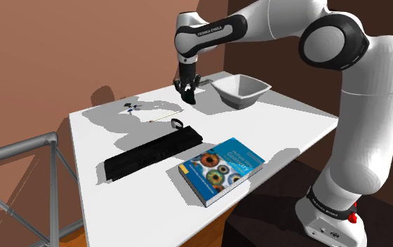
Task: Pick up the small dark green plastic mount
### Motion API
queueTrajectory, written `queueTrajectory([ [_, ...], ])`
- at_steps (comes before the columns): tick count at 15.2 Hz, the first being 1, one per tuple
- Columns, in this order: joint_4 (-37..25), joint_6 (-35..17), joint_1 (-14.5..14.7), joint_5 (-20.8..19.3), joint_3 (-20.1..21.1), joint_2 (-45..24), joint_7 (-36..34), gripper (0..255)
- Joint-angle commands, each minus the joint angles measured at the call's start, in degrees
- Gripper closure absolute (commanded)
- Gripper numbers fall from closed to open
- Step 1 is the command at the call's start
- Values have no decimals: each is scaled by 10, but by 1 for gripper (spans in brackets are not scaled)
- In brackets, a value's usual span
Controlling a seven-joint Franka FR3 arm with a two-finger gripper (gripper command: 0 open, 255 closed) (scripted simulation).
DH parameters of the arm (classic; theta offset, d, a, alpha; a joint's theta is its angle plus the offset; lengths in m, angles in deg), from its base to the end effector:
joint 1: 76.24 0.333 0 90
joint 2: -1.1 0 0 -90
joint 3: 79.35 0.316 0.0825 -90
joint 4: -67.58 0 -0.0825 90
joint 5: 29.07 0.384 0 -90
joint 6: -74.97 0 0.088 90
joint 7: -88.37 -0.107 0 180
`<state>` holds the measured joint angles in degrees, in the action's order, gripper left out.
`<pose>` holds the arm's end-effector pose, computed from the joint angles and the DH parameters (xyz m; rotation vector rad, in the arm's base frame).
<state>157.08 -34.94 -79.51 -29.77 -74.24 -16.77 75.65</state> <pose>0.6590 0.0137 0.4702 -3.1054 0.2973 -0.0674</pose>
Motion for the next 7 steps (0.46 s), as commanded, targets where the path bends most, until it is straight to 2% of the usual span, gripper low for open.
queueTrajectory([
  [1, -11, 14, 0, 0, 0, 3, 0, 255],
  [7, -40, 45, 0, 1, 0, 4, 0, 255],
])
